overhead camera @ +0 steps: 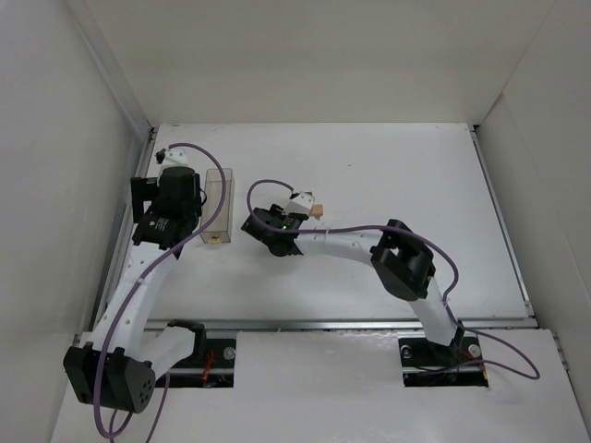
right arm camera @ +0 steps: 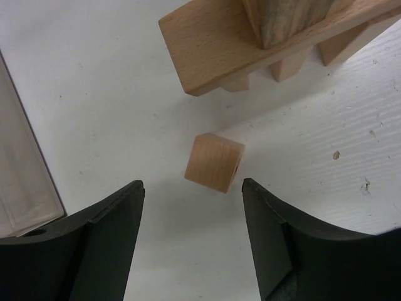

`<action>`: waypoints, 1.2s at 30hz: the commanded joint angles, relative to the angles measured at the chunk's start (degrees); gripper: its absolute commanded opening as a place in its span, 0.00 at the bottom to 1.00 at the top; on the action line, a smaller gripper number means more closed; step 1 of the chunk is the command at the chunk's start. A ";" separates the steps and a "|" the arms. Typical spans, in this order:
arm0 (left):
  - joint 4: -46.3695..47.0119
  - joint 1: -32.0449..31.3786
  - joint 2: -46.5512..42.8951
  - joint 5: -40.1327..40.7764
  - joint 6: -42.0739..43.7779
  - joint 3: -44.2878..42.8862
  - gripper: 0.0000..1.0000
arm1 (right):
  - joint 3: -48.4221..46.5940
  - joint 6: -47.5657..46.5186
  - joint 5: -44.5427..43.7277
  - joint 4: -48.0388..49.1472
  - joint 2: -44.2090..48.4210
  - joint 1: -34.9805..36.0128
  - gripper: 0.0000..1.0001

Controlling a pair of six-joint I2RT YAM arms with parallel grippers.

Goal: Build the wood block tower

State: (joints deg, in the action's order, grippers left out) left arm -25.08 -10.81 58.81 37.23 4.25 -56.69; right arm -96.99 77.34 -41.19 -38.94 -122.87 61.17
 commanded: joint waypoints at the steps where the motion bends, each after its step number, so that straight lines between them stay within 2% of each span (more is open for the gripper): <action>1: 1.53 -0.27 0.25 0.91 -0.12 0.52 0.99 | -2.33 -0.61 -0.73 1.23 -0.79 -0.60 0.69; 7: 1.53 -0.27 0.87 0.91 -0.12 0.52 0.99 | -4.34 1.14 -0.73 -2.45 -2.46 -1.23 0.69; 21: 1.53 -0.27 2.45 0.91 -0.64 0.00 0.99 | -4.35 1.15 -0.73 -3.51 -3.61 -1.75 0.65; 36: 1.53 -0.27 2.45 0.91 -0.65 -0.53 0.99 | -4.35 1.15 -0.21 -4.04 -4.66 -1.75 0.52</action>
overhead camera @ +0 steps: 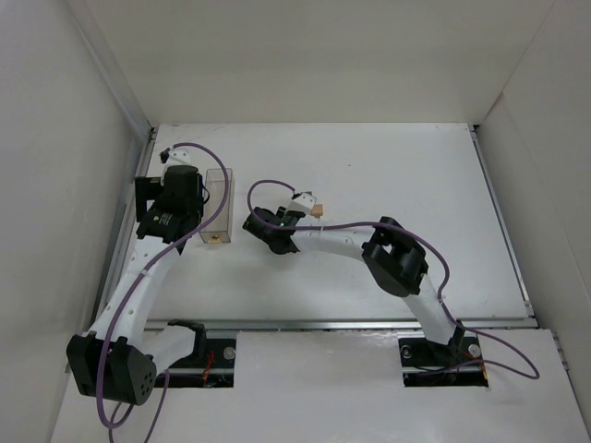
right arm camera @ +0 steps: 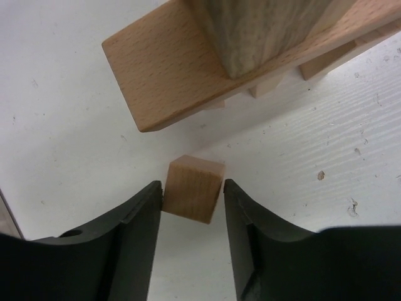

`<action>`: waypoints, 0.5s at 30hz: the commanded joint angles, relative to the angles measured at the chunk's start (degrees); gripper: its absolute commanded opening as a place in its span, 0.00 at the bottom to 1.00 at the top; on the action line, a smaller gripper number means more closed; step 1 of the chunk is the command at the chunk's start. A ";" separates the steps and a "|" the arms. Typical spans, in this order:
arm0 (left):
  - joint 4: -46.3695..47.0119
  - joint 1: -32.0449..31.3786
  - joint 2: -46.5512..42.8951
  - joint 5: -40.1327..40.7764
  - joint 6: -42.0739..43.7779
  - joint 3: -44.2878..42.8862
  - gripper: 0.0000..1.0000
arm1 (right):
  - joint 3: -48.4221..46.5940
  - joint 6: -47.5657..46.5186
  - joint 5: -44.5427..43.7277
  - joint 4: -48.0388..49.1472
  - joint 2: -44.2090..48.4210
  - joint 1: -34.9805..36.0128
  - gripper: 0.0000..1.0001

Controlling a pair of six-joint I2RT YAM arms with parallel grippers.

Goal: Build the wood block tower

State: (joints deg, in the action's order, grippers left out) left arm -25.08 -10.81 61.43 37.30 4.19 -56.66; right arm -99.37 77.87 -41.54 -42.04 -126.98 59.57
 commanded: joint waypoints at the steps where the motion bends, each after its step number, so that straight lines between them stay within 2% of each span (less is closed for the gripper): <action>1: 1.53 -0.27 -0.17 0.85 -0.58 -0.55 0.99 | -1.97 0.62 0.14 -0.94 -0.55 -0.16 0.49; 7: 1.53 -0.27 -0.17 0.85 -0.58 -0.55 0.99 | -1.44 0.62 1.28 -1.46 -0.03 -0.16 0.36; 11: 1.53 -0.27 -0.17 0.85 -0.58 -0.55 0.99 | -0.30 0.62 2.78 -1.46 0.50 -0.16 0.22; 12: 1.53 -0.27 -0.17 0.85 -0.58 -0.55 0.99 | -0.30 0.62 2.78 -1.46 1.03 0.37 0.15; 15: 1.53 -0.27 -0.17 0.85 -0.58 -0.55 0.99 | 0.32 -2.44 3.30 -0.68 2.17 2.12 0.08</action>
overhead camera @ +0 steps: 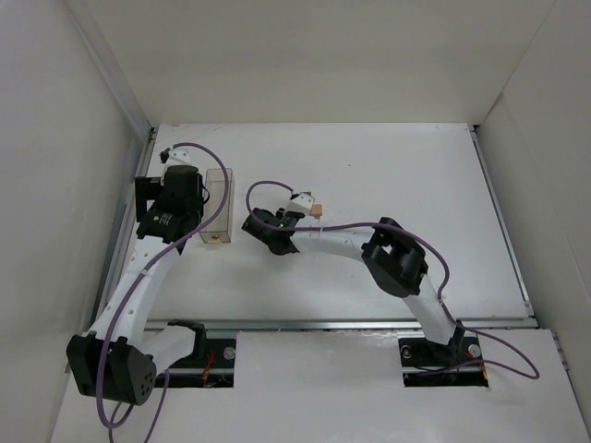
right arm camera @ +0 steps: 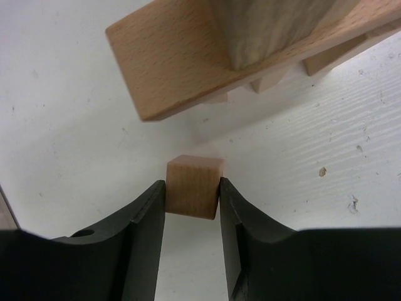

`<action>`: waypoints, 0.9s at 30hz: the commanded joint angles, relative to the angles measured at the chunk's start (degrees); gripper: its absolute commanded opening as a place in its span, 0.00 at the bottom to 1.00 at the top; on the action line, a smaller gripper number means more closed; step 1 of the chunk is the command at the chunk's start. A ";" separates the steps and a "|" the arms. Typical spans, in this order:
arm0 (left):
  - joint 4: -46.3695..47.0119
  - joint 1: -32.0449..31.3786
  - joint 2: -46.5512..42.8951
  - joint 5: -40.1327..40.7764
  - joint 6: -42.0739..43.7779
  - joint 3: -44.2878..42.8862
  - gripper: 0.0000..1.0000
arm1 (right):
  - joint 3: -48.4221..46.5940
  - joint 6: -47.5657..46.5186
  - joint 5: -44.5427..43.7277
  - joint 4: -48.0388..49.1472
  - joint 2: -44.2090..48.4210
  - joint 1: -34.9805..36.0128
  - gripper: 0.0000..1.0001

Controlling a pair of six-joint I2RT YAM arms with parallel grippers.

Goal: Build the wood block tower

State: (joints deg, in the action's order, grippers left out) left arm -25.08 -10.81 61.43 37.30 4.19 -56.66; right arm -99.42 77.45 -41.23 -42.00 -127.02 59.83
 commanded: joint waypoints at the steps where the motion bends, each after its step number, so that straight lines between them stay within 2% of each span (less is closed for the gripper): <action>1: 1.53 -0.27 -0.17 0.85 -0.58 -0.55 0.99 | 0.36 -3.26 3.00 0.15 2.22 1.87 0.06; 3: 1.53 -0.27 -0.17 0.85 -0.58 -0.55 0.99 | 0.98 -6.33 3.52 1.56 3.96 3.79 0.06; 7: 1.53 -0.27 -0.17 1.37 -0.58 -0.55 0.99 | 4.05 -18.79 3.53 7.45 8.96 6.08 0.04; 12: 1.53 -0.27 -0.17 1.37 -0.58 -0.55 0.99 | 8.70 -30.41 4.67 16.31 16.97 6.61 0.00; 15: 1.53 -0.27 0.36 1.37 -0.58 -1.08 0.99 | 8.71 -35.41 3.80 17.74 20.23 6.61 0.00; 21: 1.53 0.26 0.36 1.37 -0.58 -1.61 0.99 | 3.36 -50.51 3.52 17.74 23.48 6.44 0.00; 24: 1.00 0.26 0.88 1.37 -0.58 -1.61 0.99 | -3.66 -53.54 8.69 10.05 23.58 0.57 0.00; 25: 1.00 0.26 0.89 1.37 -0.58 -1.61 0.99 | -6.03 -54.15 9.24 10.01 23.05 0.55 0.00; 27: 1.00 0.26 0.89 1.37 -0.58 -1.61 0.99 | -12.95 -54.77 9.24 3.17 22.00 -2.96 0.00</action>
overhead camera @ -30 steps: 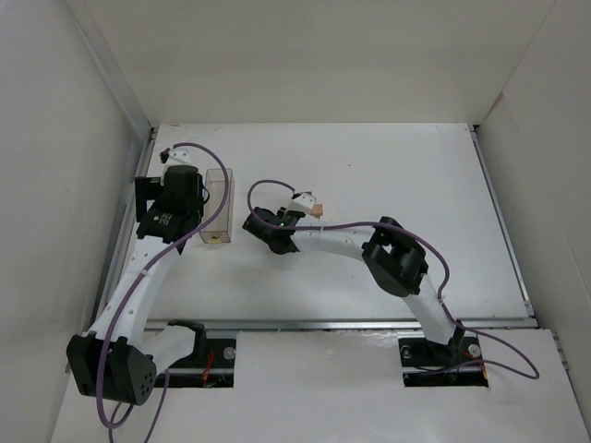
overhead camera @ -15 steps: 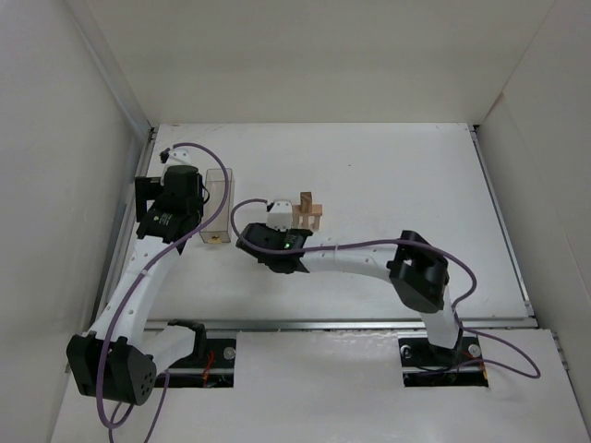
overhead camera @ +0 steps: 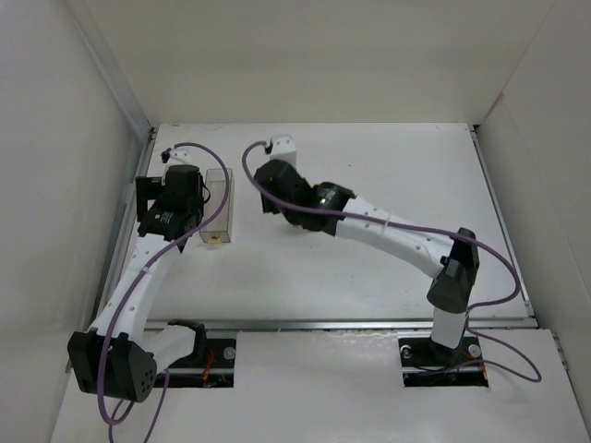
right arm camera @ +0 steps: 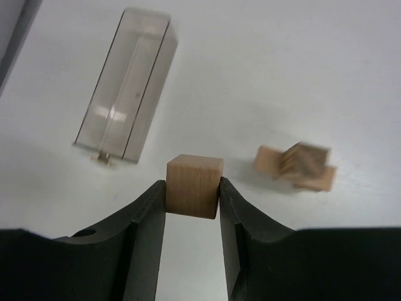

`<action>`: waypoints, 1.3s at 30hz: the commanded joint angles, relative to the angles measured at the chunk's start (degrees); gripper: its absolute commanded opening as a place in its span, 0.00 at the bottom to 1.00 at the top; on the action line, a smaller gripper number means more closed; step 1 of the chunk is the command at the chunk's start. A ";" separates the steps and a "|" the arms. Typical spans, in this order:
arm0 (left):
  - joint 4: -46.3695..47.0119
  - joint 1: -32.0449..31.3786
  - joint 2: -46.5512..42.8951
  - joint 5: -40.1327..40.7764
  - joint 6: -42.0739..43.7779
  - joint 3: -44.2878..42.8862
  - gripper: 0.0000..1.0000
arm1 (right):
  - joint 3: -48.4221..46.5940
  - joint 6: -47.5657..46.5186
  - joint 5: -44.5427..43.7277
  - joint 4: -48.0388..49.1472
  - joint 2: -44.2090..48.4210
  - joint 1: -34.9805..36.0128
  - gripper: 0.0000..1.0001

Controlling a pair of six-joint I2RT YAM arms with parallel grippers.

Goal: Build the wood block tower

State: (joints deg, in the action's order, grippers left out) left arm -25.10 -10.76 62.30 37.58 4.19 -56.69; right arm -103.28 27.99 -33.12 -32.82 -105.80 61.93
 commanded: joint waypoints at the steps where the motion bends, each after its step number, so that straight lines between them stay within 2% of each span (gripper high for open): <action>1: 1.02 0.22 0.01 1.09 -0.58 -1.59 0.99 | -11.21 -5.83 0.09 -8.03 -0.19 -5.85 0.00; 5: 1.02 0.22 0.54 1.09 -0.58 -1.59 0.99 | -17.65 -5.84 -1.76 -15.95 -2.04 -8.66 0.00; 7: 1.02 0.22 1.15 0.56 -0.58 -1.59 0.99 | -16.96 -5.84 -1.77 -16.66 -2.04 -10.15 0.00; 10: 1.02 0.22 1.77 0.56 -0.58 -1.59 0.99 | -15.37 -5.84 2.79 -16.66 -2.04 -11.74 0.00; 26: 0.49 0.22 3.35 0.03 -0.58 -2.11 0.99 | -7.20 -4.61 15.45 -10.96 -2.66 -15.44 0.00; 39: 0.49 0.22 3.88 0.03 -0.58 -2.11 0.99 | -2.97 -4.61 19.59 -7.96 -1.52 -17.28 0.00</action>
State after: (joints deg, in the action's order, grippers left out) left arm -25.12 -10.76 66.39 37.32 4.19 -56.71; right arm -106.06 23.00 -15.05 -44.42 -109.43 44.38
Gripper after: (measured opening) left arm 0.989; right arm 0.418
